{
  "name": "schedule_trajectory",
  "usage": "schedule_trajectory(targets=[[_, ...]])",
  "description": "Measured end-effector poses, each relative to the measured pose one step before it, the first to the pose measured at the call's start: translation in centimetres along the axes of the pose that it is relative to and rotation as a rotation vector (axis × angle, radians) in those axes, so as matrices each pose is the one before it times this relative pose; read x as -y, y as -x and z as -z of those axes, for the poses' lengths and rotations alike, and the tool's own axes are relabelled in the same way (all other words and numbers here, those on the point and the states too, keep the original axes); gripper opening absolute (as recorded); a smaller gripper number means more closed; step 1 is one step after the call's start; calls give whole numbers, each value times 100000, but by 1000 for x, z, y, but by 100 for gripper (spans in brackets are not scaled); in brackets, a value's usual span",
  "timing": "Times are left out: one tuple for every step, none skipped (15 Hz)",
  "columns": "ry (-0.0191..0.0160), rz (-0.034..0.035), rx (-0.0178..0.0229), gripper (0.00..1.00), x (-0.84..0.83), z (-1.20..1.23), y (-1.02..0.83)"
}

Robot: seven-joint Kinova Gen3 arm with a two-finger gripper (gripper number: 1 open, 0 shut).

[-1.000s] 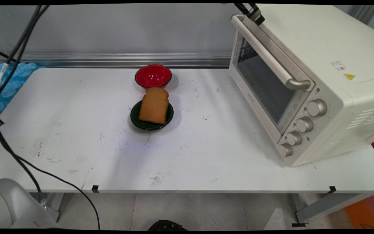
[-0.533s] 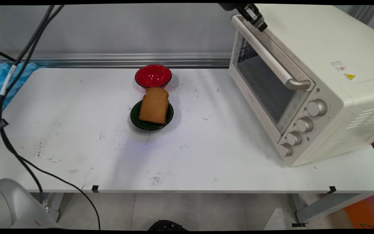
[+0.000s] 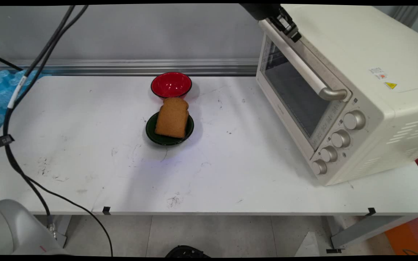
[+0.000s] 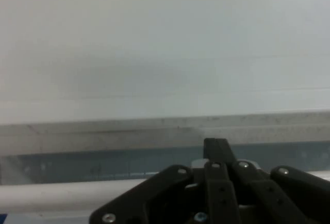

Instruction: Open the oven

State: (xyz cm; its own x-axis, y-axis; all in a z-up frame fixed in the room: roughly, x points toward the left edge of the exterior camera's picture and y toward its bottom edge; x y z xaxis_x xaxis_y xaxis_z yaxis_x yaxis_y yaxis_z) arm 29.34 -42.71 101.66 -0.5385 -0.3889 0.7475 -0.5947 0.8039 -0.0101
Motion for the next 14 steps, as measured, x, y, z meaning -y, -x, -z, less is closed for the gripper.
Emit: schedule_trajectory(targets=[[152, 51, 42, 0, 42, -289, 65], [118, -5, 50, 0, 41, -236, 49], [140, -38, 13, 0, 58, -265, 43], [152, -93, 42, 0, 55, -253, 52], [112, -168, 63, 0, 50, -210, 51], [118, -250, 117, 0, 55, -234, 73], [165, -285, 94, 0, 44, -228, 70], [143, -225, 117, 0, 35, -193, 58], [117, -134, 63, 0, 21, -118, 42], [158, -190, 113, 0, 23, -169, 73], [183, -161, 139, 0, 27, -238, 87], [115, -81, 101, 0, 20, -158, 71], [105, -65, 120, 0, 16, -145, 74], [172, -102, 180, 0, -2, -161, 98]])
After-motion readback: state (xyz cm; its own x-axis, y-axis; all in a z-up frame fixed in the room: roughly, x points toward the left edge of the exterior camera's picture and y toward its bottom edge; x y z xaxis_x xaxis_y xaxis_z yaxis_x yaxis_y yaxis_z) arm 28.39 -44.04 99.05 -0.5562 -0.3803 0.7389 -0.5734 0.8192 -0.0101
